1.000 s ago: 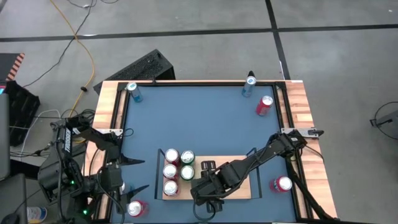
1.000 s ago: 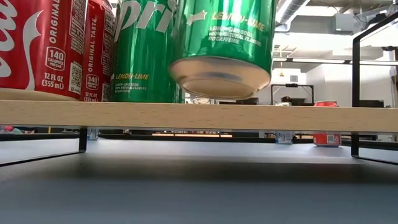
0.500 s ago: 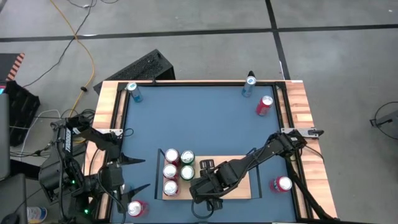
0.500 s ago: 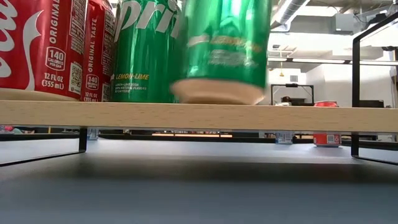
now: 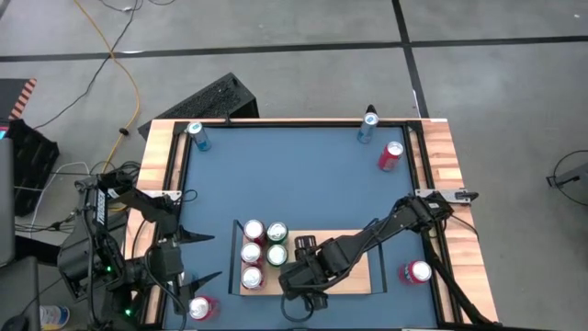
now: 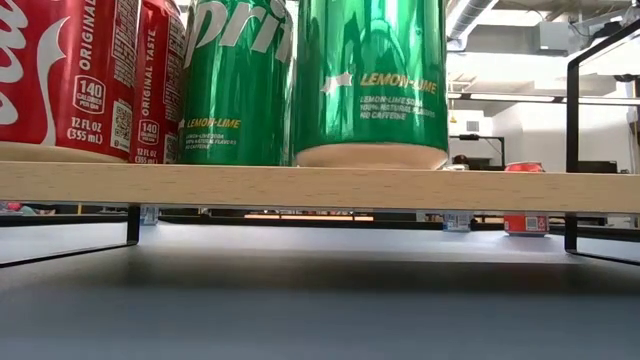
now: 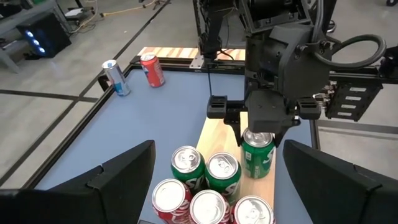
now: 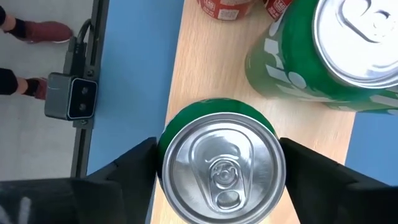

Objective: Place canned beverage on shelf
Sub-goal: Put the green soda can on the shelf aligned with the other green soda can

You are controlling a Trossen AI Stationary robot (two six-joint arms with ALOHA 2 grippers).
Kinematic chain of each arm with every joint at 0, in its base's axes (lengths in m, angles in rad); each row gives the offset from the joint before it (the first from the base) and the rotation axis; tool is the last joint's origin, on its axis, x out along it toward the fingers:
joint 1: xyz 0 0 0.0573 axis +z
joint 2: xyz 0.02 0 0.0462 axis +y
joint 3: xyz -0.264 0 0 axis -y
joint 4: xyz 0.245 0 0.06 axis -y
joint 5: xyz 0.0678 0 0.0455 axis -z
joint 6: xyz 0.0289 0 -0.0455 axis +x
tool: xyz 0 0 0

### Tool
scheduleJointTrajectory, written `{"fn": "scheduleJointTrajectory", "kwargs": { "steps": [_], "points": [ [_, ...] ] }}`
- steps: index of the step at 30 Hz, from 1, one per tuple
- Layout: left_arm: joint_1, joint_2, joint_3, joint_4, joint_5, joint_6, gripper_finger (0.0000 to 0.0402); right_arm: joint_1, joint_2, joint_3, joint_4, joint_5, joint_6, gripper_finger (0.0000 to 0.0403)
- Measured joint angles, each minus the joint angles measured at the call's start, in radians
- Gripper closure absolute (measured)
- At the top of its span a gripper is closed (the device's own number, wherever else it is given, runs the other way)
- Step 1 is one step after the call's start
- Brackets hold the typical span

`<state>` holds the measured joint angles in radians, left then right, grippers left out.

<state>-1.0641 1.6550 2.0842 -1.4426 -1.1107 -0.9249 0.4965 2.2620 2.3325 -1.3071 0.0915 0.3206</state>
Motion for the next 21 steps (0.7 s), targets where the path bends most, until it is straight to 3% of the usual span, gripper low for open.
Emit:
{"fn": "scheduleJointTrajectory", "kwargs": {
  "steps": [17, 21],
  "points": [
    [0.0, 0.0, 0.0, 0.0, 0.0, 0.0, 0.0062, -0.021, -0.03, 0.023, 0.019, -0.009, 0.097, 0.0089],
    [0.0, 0.0, 0.0, 0.0, -0.005, -0.001, 0.0062, -0.014, -0.096, 0.023, 0.025, 0.051, 0.101, 0.009]
  ]
}}
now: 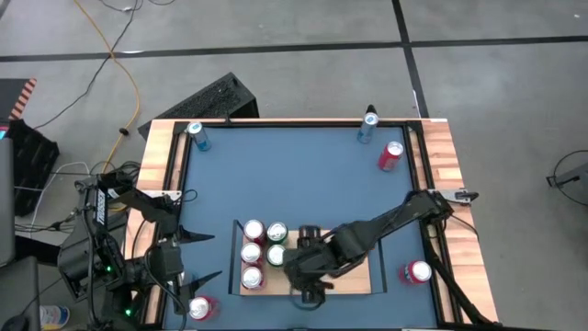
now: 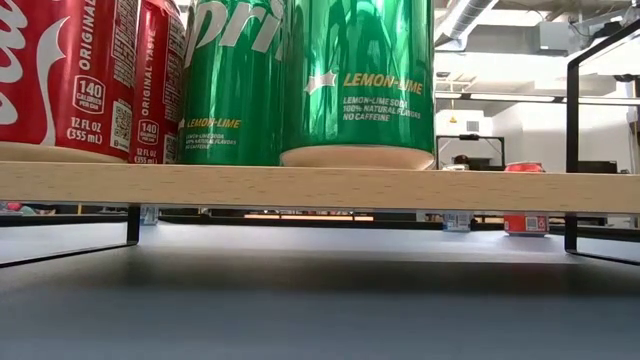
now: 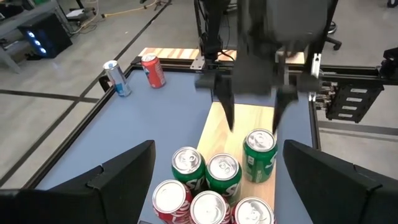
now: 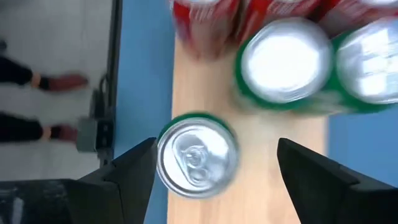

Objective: Place canned beverage on shelf
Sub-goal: Put the green soda can on the shelf aligned with the other green soda can

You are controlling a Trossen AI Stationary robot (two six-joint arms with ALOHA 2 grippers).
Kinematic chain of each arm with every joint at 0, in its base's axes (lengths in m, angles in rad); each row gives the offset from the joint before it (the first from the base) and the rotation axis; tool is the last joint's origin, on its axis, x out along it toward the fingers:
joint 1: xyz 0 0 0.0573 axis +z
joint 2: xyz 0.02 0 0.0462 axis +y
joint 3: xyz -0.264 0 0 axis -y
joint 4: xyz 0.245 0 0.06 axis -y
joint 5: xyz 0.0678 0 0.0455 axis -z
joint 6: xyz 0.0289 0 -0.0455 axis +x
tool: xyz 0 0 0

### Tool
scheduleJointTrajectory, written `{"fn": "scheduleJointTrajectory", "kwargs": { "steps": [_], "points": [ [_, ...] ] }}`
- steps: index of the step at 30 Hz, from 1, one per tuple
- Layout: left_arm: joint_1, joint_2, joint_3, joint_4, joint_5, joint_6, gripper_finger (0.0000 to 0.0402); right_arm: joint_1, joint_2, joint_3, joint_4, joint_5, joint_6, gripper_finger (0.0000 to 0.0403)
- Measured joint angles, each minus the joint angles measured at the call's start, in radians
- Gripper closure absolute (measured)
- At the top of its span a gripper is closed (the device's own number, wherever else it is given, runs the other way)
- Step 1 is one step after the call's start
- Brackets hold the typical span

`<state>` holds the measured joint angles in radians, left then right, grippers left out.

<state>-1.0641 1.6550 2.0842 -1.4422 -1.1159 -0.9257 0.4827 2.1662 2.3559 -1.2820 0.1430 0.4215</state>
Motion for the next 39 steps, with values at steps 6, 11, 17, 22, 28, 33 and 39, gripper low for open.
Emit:
{"fn": "scheduleJointTrajectory", "kwargs": {
  "steps": [6, 11, 17, 22, 28, 33, 39],
  "points": [
    [-0.001, 0.0, 0.0, 0.0, -0.007, -0.011, 0.0062, 0.056, -0.06, 0.001, -0.024, 0.137, 0.106, 0.012],
    [-0.004, 0.0, 0.0, 0.0, -0.011, -0.012, 0.0062, 0.173, -0.058, -0.012, -0.11, 0.322, 0.304, 0.0217],
    [-0.004, 0.0, 0.0, 0.0, -0.049, -0.025, 0.0062, 0.237, -0.051, -0.158, -0.02, 0.38, 0.479, 0.0385],
    [-0.002, 0.0, 0.0, 0.0, -0.091, -0.062, 0.0062, 0.232, -0.065, -0.24, -0.028, 0.408, 0.546, 0.0399],
    [0.005, 0.0, 0.0, 0.0, -0.142, -0.082, 0.0062, 0.236, -0.103, -0.392, 0.096, 0.432, 0.579, 0.0403],
    [0.03, 0.0, 0.0, 0.0, -0.149, -0.086, 0.0062, 0.253, -0.228, -0.607, 0.293, 0.467, 0.65, 0.0403],
    [0.071, 0.0, 0.0, 0.001, -0.162, -0.091, 0.0062, 0.238, -0.422, -0.929, 0.542, 0.461, 0.595, 0.0403]
  ]
}}
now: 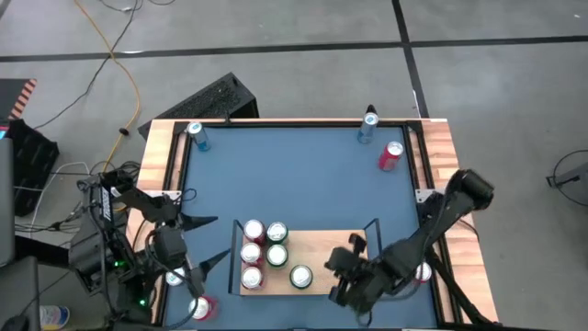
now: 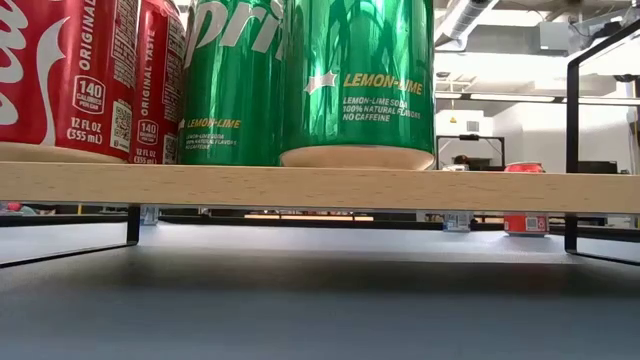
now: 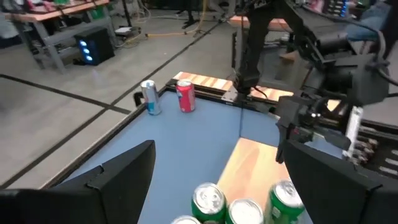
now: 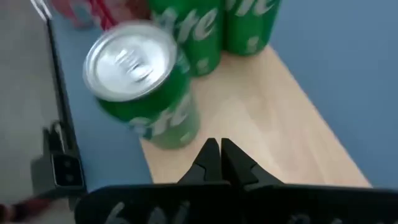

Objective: Place canned beverage on shelf
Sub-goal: Put the green soda can on the shelf aligned with the other green soda can

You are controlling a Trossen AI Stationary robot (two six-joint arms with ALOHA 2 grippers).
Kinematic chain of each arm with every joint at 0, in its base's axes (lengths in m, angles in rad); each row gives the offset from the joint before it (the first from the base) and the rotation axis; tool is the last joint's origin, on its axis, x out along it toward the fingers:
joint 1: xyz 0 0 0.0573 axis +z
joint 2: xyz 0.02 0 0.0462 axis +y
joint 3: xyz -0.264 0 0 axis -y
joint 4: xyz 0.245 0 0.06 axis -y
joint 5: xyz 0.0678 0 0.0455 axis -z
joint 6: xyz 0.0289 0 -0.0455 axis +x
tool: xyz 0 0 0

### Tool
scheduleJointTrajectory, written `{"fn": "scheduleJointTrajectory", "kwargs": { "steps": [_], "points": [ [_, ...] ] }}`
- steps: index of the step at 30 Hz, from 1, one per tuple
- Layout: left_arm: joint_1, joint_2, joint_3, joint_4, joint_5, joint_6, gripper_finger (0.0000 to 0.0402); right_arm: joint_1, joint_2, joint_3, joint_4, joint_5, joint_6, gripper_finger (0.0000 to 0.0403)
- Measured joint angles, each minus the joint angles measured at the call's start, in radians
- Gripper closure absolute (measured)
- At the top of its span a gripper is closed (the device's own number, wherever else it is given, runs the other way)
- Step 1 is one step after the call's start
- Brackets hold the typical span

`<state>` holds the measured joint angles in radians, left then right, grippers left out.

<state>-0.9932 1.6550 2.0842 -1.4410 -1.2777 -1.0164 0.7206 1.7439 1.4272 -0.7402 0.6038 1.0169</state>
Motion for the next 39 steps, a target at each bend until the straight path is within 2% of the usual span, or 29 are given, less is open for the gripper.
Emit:
{"fn": "scheduleJointTrajectory", "kwargs": {
  "steps": [4, 8, 16, 28, 39],
  "points": [
    [0.032, 0.0, 0.0, 0.0, -0.021, 0.004, 0.0062, -0.002, -0.108, -0.232, 0.278, -0.034, 0.003, 0.0403],
    [0.063, 0.0, 0.0, 0.0, -0.001, 0.026, 0.0062, -0.019, -0.141, -0.339, 0.445, -0.074, -0.008, 0.0403],
    [0.084, 0.0, 0.0, -0.006, 0.05, 0.028, 0.0062, -0.098, -0.119, -0.326, 0.524, -0.209, -0.155, 0.0403],
    [0.083, 0.0, 0.0, -0.037, 0.051, 0.044, 0.0062, -0.113, -0.102, -0.328, 0.563, -0.218, -0.159, 0.0403],
    [0.075, -0.002, 0.0, -0.044, 0.07, 0.043, 0.0062, -0.122, -0.011, -0.328, 0.736, -0.268, -0.153, 0.0403]
  ]
}}
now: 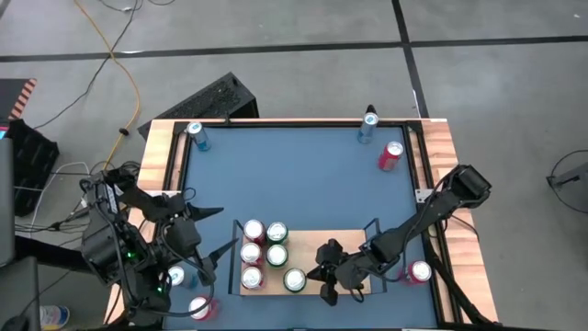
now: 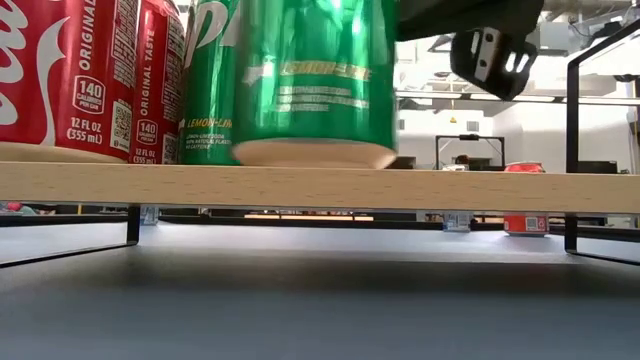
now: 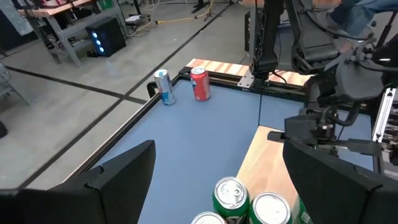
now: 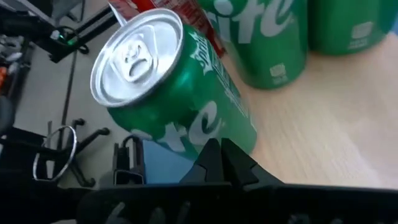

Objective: Place canned beverage on shelf
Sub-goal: Put the green soda can on the shelf aligned with the other green soda can

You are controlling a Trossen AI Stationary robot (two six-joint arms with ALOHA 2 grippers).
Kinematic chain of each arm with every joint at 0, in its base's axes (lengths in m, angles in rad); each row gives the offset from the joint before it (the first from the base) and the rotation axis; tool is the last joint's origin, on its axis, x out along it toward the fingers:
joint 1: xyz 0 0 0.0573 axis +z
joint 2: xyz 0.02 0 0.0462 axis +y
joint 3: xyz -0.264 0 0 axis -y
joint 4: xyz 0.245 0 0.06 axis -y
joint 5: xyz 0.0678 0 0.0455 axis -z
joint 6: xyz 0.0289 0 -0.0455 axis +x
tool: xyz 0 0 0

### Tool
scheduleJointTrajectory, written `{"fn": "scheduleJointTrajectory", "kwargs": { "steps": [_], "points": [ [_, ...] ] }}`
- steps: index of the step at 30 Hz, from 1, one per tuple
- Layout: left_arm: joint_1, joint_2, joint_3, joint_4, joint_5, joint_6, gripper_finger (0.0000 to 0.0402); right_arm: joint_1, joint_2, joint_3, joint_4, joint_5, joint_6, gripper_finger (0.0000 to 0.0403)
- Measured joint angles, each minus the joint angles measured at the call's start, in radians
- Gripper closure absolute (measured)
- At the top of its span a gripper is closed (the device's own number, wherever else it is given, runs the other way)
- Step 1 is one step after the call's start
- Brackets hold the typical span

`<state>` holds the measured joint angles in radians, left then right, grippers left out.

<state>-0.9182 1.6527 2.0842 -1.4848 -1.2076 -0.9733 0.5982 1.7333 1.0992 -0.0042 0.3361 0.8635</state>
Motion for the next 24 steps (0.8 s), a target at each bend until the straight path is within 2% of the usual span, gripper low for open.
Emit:
{"fn": "scheduleJointTrajectory", "kwargs": {
  "steps": [11, 19, 24],
  "points": [
    [-0.014, 0.0, 0.0, -0.003, 0.001, -0.004, 0.0062, -0.035, 0.007, 0.003, 0.044, -0.035, -0.048, 0.0403],
    [-0.014, 0.0, 0.0, -0.003, 0.01, 0.0, 0.0062, 0.002, 0.007, 0.08, -0.211, -0.023, 0.045, 0.0403],
    [-0.023, 0.0, 0.0, -0.009, 0.018, 0.0, 0.0062, 0.01, 0.007, 0.085, -0.173, -0.02, 0.049, 0.0403]
  ]
}}
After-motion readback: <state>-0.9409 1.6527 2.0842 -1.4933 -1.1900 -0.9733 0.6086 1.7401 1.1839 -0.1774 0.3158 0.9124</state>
